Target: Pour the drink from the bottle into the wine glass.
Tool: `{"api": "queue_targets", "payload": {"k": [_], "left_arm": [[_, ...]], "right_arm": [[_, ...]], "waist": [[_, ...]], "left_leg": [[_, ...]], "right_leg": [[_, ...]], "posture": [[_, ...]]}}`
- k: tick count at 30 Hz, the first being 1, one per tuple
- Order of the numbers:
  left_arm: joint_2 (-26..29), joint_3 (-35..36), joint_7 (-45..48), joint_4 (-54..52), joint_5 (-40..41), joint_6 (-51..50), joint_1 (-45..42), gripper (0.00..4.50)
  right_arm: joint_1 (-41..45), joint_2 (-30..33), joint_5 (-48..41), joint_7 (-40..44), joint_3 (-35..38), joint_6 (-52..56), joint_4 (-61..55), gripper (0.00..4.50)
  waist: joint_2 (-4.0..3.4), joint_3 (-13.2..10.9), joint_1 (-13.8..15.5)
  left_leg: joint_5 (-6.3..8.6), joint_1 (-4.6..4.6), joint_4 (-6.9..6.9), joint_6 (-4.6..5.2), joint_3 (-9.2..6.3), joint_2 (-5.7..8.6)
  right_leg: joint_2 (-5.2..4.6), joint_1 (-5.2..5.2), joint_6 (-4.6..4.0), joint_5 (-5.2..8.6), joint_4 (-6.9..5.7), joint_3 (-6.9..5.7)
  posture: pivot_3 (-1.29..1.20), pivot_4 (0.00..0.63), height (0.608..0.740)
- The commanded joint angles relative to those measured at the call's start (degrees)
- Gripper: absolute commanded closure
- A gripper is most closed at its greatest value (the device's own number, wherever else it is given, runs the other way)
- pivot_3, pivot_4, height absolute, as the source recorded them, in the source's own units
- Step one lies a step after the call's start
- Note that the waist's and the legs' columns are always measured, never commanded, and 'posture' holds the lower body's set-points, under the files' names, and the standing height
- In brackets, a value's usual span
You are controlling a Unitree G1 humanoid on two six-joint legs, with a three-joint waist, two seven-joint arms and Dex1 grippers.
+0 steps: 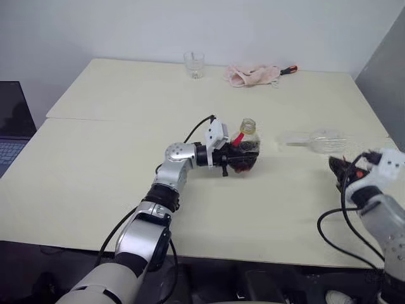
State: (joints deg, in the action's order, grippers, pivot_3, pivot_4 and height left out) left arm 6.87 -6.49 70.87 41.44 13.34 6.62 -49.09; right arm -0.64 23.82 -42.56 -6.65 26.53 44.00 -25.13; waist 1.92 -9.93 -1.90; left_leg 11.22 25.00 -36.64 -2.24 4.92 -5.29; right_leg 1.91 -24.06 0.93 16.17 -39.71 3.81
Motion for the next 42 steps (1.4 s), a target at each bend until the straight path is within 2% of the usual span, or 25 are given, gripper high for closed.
{"api": "queue_targets", "payload": {"k": [1,3,12,13,17,19,21,23,25,32,34,42], "left_arm": [[-0.5,0.3,0.6,-0.7,0.4,0.8,-2.0,3.52],[-0.5,0.3,0.6,-0.5,0.4,0.8,-2.2,3.52],[-0.1,0.7,0.8,0.1,0.3,1.3,-2.3,3.52],[-0.1,0.7,0.8,0.0,0.3,1.3,-2.2,3.52],[-0.2,0.6,0.5,-0.1,0.2,1.3,-2.0,3.52],[-0.3,0.7,0.4,-0.1,0.2,1.3,-2.0,3.52],[-0.1,0.8,0.3,-0.1,0.2,1.3,-2.0,3.52],[0.1,0.9,0.4,0.1,0.2,1.4,-2.1,3.52],[0.5,1.0,0.3,0.0,0.1,1.3,-2.0,3.52],[2.7,2.4,-4.0,-0.5,-0.5,1.6,-1.4,3.52],[4.0,3.5,-6.3,-0.6,-0.6,1.6,-1.3,3.52],[11.0,9.0,-16.1,1.0,-0.9,2.7,0.6,3.52]], "right_arm": [[-1.1,0.2,6.6,1.3,-3.3,-3.5,0.8,3.29],[-1.2,-0.3,8.0,2.3,-4.5,-3.9,1.8,3.29],[-0.4,0.9,8.8,5.6,-3.0,-1.6,0.2,0.15],[-0.3,2.3,8.7,6.3,-2.6,-0.4,-1.1,0.0],[-0.3,9.3,7.5,10.7,-2.2,4.4,-6.2,0.0],[1.2,13.0,-0.5,15.9,-1.0,7.6,-11.9,0.0],[4.9,15.9,-13.5,21.4,1.7,7.0,-18.3,0.0],[7.4,18.2,-21.8,23.4,3.0,6.9,-20.5,0.0],[13.3,20.8,-25.3,22.7,0.8,7.4,-19.8,0.0],[24.8,23.9,-26.6,25.8,-7.7,7.2,-14.4,0.0],[27.8,23.6,-24.5,26.2,-10.5,6.8,-12.8,0.0],[38.3,18.4,-14.4,25.2,-23.1,7.2,-5.6,0.0]], "waist": [[0.0,0.0,-0.4],[0.0,0.0,-0.8],[-0.01,0.0,-0.9],[-0.01,0.0,-0.9],[0.0,0.0,-0.8],[0.0,0.0,-0.9],[0.0,0.0,-1.3],[0.01,0.0,-1.4],[0.09,0.0,-1.3],[0.11,0.0,-1.1],[0.11,0.0,-1.1],[0.1,0.0,-1.0]], "left_leg": [[0.0,-0.05,0.0,0.0,-0.01,0.0],[0.0,-0.13,-0.01,0.01,-0.03,0.0],[-0.01,-0.11,-0.02,0.01,-0.07,0.08],[-0.01,-0.1,-0.02,0.01,-0.06,0.09],[-0.01,-0.11,-0.02,0.01,-0.06,0.15],[-0.01,-0.12,-0.03,0.01,-0.08,0.17],[-0.01,-0.13,-0.01,0.02,-0.13,0.17],[-0.01,-0.17,0.0,0.02,-0.24,0.19],[-0.01,-0.16,-0.01,0.02,-0.39,0.18],[-0.01,-0.13,-0.08,0.02,-0.33,0.39],[0.0,-0.1,-0.07,0.02,-0.31,0.41],[-0.01,-0.08,-0.04,0.03,-0.28,0.35]], "right_leg": [[0.01,0.0,0.0,0.0,-0.02,0.07],[0.03,0.0,0.02,-0.01,-0.13,0.14],[0.07,0.01,0.02,-0.01,-0.14,0.12],[0.07,0.0,0.02,-0.01,-0.14,0.13],[0.03,0.01,0.02,-0.01,-0.15,0.14],[0.02,0.02,0.02,-0.01,-0.17,0.13],[0.05,0.01,0.02,-0.01,-0.21,0.13],[0.12,0.02,0.02,-0.01,-0.24,0.15],[0.14,0.1,0.02,-0.01,-0.19,0.1],[-0.12,0.2,0.05,-0.01,-0.06,0.13],[-0.15,0.19,0.1,0.01,-0.01,0.13],[-0.14,0.02,0.1,0.01,-0.17,0.14]], "posture": [[0.0,0.15,0.74],[0.0,0.15,0.74],[0.0,0.15,0.74],[0.0,0.15,0.74],[0.0,0.15,0.74],[0.0,0.15,0.74],[0.0,0.15,0.74],[0.0,0.15,0.74],[0.0,0.15,0.74],[0.0,0.15,0.74],[0.0,0.15,0.74],[0.0,0.15,0.74]]}}
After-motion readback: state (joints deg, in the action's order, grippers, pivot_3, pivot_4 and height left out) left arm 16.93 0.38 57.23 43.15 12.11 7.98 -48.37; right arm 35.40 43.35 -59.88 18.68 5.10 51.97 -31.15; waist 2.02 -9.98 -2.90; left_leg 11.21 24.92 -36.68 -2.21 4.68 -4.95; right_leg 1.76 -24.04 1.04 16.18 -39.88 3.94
